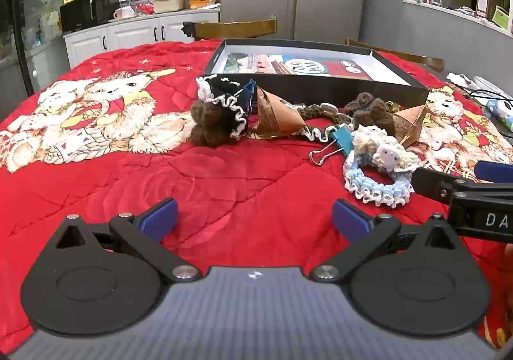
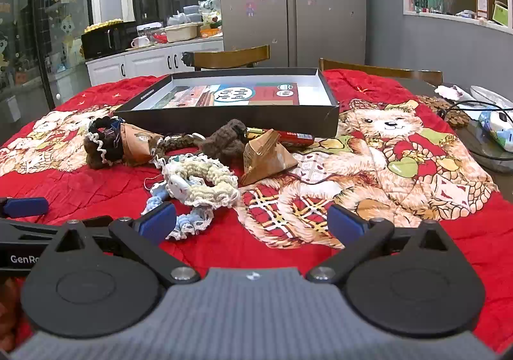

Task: Organize objects
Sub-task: 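Move both grippers toward the small items beside the black box, then grasp the blue-white crocheted hair tie with left gripper while right grasps the paper cone snack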

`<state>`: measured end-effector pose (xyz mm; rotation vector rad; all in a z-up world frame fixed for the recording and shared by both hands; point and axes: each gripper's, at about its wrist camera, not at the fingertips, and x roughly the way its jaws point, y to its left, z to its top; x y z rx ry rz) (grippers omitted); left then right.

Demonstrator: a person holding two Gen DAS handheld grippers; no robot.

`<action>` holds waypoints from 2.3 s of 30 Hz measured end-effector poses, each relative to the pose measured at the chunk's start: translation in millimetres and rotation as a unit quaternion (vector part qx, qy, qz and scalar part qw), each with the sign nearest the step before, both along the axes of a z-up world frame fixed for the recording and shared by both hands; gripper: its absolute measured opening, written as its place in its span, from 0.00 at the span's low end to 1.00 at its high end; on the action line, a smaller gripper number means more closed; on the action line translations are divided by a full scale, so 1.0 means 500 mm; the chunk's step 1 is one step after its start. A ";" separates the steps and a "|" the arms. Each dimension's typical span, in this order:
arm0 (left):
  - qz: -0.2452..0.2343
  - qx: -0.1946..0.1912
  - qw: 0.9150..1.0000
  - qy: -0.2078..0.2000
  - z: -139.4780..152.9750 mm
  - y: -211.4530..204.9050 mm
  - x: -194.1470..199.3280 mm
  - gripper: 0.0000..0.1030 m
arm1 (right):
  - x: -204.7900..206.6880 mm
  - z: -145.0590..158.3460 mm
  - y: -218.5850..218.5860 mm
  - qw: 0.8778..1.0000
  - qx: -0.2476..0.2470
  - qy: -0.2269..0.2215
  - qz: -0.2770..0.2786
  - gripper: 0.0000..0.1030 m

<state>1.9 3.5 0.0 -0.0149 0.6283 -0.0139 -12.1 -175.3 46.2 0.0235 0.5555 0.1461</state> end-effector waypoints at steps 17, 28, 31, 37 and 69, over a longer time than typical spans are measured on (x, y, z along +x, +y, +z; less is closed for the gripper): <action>-0.003 -0.015 1.000 0.019 -0.007 0.004 0.013 1.00 | 0.005 -0.004 0.000 1.000 0.002 0.010 0.002 1.00; -0.002 -0.009 1.000 0.028 -0.007 -0.001 0.018 1.00 | 0.009 -0.006 -0.004 1.000 0.007 0.017 -0.001 1.00; -0.006 -0.008 0.999 0.030 -0.006 -0.003 0.018 1.00 | 0.009 -0.004 -0.006 1.000 0.007 0.014 -0.003 1.00; -0.029 -0.033 0.999 0.019 -0.002 -0.001 0.011 0.99 | 0.007 0.008 -0.016 1.000 0.006 -0.006 -0.011 1.00; -0.063 -0.084 0.994 -0.003 -0.005 -0.102 0.066 0.47 | 0.190 -0.014 -0.066 0.997 0.048 0.032 0.054 0.75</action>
